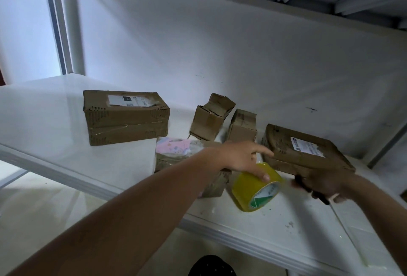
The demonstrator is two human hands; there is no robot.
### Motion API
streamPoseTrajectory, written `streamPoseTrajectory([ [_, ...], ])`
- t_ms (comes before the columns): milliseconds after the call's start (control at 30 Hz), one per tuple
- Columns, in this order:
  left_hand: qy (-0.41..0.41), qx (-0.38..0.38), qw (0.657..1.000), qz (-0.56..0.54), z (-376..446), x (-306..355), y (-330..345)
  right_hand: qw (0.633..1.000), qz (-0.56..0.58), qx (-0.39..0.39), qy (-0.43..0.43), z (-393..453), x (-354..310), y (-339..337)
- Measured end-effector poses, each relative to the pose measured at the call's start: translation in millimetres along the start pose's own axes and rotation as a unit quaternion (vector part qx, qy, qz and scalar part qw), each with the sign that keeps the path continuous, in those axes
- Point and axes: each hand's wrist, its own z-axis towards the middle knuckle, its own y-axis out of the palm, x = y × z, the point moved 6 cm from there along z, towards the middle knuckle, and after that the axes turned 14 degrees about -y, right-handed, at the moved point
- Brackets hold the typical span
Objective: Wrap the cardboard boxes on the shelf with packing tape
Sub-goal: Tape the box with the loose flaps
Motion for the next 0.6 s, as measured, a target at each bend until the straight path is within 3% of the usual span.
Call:
streamPoseTrajectory([
  [67,0.002,0.049,0.998,0.029,0.6,2.3,-3.9,0.996,-0.088,0.012,0.018,9.6,16.5,11.9],
  [200,0.018,0.069,0.997,0.008,-2.5,2.9,-4.6,0.995,-0.09,0.028,-0.042,14.8,16.0,22.7],
  [300,0.047,0.145,0.986,0.063,-2.0,6.9,-8.5,0.98,-0.052,0.113,-0.154,14.2,-10.2,12.0],
  [400,0.083,0.21,0.967,0.116,0.3,12.1,-8.2,0.96,0.091,0.113,-0.238,7.6,-41.2,8.1],
  [500,0.103,0.204,0.968,0.104,-1.1,10.8,-2.8,0.948,0.174,0.098,-0.249,5.1,-60.3,12.1],
  [600,0.062,0.175,0.983,0.011,-4.9,4.9,-2.3,0.941,0.212,0.065,-0.257,6.5,-69.2,22.1],
])
